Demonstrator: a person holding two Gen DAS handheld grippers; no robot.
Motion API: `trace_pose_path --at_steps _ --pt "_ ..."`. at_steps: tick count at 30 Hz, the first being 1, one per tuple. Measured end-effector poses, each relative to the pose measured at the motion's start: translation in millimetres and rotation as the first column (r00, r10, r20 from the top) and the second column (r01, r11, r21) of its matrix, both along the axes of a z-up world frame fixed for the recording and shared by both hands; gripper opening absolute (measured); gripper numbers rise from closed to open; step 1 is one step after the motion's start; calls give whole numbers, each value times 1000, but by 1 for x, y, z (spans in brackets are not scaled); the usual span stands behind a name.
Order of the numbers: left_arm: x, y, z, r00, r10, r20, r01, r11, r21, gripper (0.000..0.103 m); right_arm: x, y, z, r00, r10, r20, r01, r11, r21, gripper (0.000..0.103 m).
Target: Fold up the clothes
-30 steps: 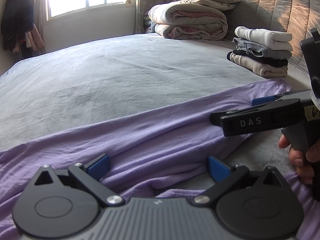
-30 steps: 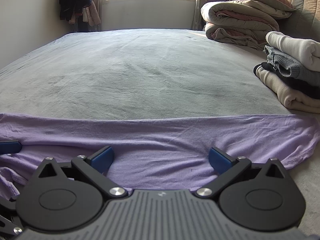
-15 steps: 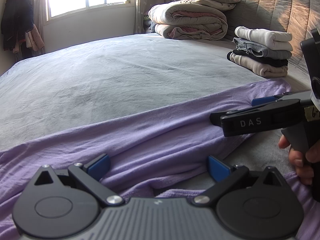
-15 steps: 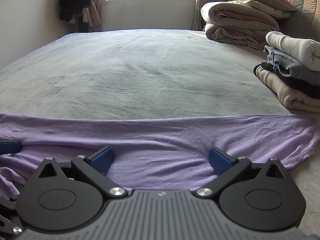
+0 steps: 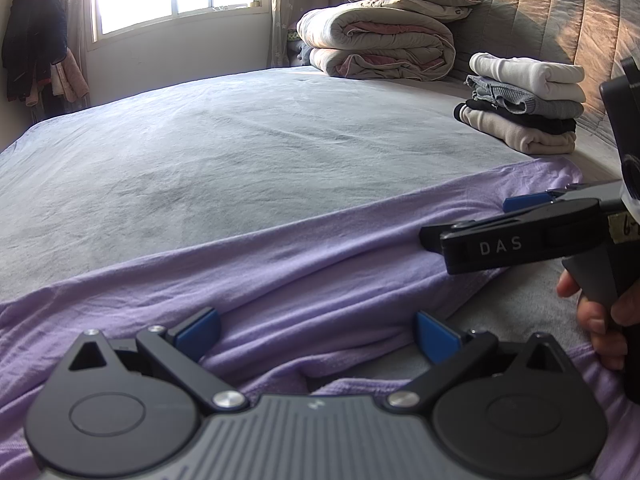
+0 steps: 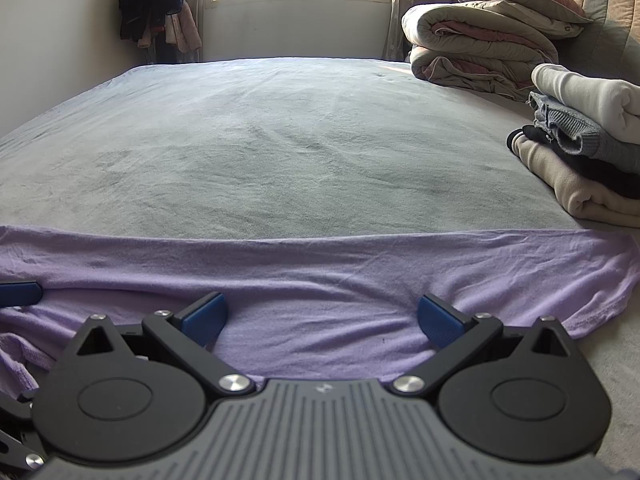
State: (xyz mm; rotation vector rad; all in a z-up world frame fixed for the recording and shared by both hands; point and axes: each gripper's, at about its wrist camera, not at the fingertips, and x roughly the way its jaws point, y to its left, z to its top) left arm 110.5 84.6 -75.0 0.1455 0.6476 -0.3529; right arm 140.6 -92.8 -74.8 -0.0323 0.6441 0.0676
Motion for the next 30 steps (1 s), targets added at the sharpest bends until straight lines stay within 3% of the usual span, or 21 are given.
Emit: trace_pose_path --at_steps 30 --pt "0 0 0 1000 0 0 0 1000 0 103 -2 5 2 1000 19 8 -19 1000 -19 103"
